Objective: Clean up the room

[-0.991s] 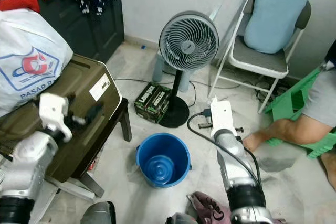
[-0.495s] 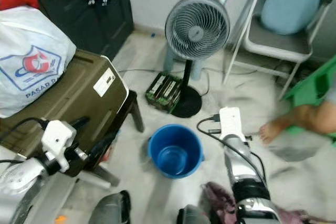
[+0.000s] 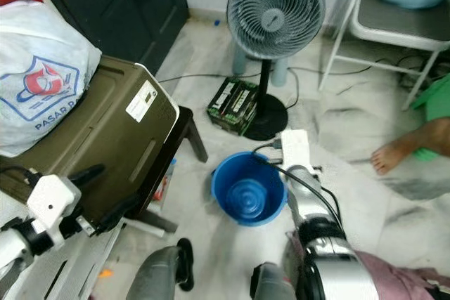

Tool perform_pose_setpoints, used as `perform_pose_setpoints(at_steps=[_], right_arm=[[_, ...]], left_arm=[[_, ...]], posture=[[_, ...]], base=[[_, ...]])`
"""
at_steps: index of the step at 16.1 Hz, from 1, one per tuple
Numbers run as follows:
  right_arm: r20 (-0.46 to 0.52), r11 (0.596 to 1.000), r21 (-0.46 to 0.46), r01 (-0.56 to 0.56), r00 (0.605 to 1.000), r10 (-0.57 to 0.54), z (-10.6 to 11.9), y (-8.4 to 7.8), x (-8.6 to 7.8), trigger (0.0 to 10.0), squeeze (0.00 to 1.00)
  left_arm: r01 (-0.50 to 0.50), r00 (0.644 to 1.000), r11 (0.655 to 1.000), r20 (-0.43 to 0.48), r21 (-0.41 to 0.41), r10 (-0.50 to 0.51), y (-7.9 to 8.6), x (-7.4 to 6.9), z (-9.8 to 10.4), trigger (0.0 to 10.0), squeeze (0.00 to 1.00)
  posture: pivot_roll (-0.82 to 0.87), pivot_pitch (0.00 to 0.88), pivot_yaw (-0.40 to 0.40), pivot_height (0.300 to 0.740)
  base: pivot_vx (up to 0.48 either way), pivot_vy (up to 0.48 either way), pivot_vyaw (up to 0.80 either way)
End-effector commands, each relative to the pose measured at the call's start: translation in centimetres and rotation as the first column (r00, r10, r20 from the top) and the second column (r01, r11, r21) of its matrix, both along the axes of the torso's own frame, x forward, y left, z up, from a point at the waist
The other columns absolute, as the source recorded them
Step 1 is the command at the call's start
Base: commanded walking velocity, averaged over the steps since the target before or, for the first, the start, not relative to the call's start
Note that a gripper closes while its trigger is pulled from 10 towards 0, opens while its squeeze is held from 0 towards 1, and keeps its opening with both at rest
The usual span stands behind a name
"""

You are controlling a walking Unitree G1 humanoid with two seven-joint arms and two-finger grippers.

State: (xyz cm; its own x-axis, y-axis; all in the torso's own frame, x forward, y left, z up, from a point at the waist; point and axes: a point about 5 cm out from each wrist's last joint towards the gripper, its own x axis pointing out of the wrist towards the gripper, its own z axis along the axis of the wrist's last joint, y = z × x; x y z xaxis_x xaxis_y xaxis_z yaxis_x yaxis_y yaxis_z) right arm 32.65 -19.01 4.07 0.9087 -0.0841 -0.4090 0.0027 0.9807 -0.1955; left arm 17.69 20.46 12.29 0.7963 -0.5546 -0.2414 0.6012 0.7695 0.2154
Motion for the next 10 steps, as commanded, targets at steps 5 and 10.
perform_pose_setpoints(at_steps=[5, 10], right_arm=[[-0.043, 0.992, 0.012, -0.124, 0.991, 0.124, -0.4, 3.5, 0.7, 10.0, 0.0], [-0.031, 0.973, 0.039, -0.226, 0.973, 0.227, -0.2, 6.9, 1.0, 10.0, 0.0]], left_arm=[[-0.037, 0.999, 0.998, -0.016, 0.044, 0.038, 1.1, -0.6, 0.3, 10.0, 0.0], [-0.045, 0.999, 0.998, -0.022, 0.054, 0.046, 1.4, -0.3, 0.1, 10.0, 0.0]], posture=[[0.29, 0.296, 0.141, 0.74], [0.3, 0.297, 0.141, 0.74]], base=[[0.0, 0.0, 0.0], [0.0, 0.0, 0.0]])
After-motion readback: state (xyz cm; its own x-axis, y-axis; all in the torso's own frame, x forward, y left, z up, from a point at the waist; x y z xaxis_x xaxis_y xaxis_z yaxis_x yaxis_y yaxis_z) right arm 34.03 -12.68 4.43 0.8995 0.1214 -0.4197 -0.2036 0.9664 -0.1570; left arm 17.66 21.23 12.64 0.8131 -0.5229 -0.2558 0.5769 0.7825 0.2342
